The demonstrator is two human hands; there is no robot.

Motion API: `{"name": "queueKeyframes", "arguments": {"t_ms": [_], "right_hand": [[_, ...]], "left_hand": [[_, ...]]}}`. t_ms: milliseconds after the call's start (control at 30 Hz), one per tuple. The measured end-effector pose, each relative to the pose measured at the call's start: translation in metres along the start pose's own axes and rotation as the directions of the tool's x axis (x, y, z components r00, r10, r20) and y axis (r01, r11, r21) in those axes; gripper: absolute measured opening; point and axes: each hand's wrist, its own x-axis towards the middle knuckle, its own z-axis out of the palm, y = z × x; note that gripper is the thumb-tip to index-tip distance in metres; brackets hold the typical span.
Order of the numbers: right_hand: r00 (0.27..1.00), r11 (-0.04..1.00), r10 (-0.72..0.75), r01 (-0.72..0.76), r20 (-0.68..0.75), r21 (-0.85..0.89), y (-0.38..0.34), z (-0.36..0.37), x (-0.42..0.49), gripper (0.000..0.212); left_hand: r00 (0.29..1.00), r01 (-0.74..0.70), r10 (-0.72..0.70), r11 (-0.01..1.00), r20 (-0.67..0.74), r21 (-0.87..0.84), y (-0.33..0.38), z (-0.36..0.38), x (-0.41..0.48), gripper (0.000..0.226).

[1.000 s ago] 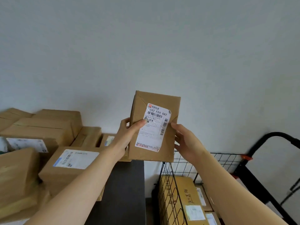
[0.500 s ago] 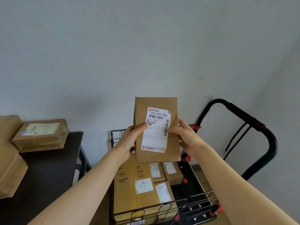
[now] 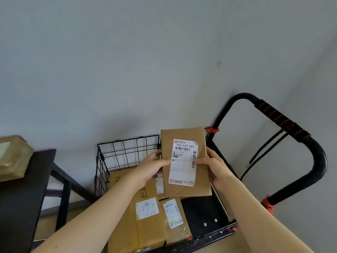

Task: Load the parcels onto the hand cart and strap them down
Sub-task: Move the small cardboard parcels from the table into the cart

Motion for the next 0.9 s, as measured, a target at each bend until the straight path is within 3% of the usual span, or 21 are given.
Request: {"name": "queueKeyframes", "arguments": {"t_ms": [100,200,367,600,800,900], "right_hand": [[0.998,0.998,0.042,-0.044,-0.046,-0.042,0.014,-0.018,0.029,0.063],[0.988,0.988,0.137,-0.141,-0.078,-0.06,0.036,-0.03,0.054,0.063],[0.966,0.962,0.251,-0.257,-0.068,-0.092,0.071,-0.052,0.108,0.081],[0.897,0.886,0.441,-0.44,-0.025,-0.148,0.13,-0.092,0.18,0.082],[0.817,0.777,0.57,-0.57,-0.089,-0.268,0.204,-0.113,0.23,0.084],[0.774,0.701,0.619,-0.62,-0.133,-0.352,0.235,-0.124,0.244,0.068]], "left_hand": [[0.998,0.058,-0.06,0.997,0.027,0.054,-0.019,0.013,0.037,0.068],[0.99,0.129,-0.134,0.987,0.046,0.093,-0.035,0.029,0.06,0.069],[0.979,0.19,-0.196,0.976,0.046,0.11,-0.053,0.052,0.103,0.052],[0.925,0.38,-0.38,0.925,0.01,0.006,-0.103,0.1,0.166,0.043],[0.851,0.524,-0.524,0.851,-0.025,-0.02,-0.159,0.144,0.216,0.039],[0.806,0.592,-0.591,0.806,0.014,-0.013,-0.191,0.161,0.231,0.026]]}}
